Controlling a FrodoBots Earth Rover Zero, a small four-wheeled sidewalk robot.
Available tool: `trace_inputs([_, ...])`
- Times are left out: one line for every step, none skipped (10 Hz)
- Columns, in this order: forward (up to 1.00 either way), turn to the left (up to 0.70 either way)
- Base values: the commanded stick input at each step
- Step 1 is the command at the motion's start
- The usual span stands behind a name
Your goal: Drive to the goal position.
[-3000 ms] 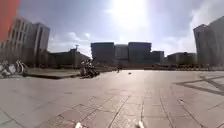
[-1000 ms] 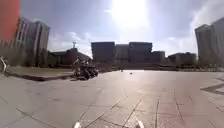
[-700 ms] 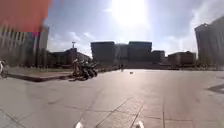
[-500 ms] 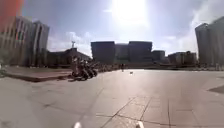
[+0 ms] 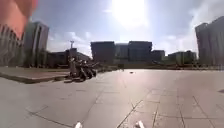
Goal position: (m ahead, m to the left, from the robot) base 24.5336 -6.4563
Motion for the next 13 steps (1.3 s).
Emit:
trace_inputs([0.70,-0.01])
trace_inputs([0.70,-0.01])
trace_inputs([0.70,-0.01])
trace_inputs([0.70,0.00])
trace_inputs([0.70,0.13])
trace_inputs([0.70,0.13])
trace_inputs([0.70,0.07])
trace_inputs([0.70,-0.01])
trace_inputs([0.70,-0.01])
trace_inputs([0.70,-0.01])
trace_inputs([0.70,-0.01])
trace_inputs([0.70,-0.01])
trace_inputs([0.70,-0.01])
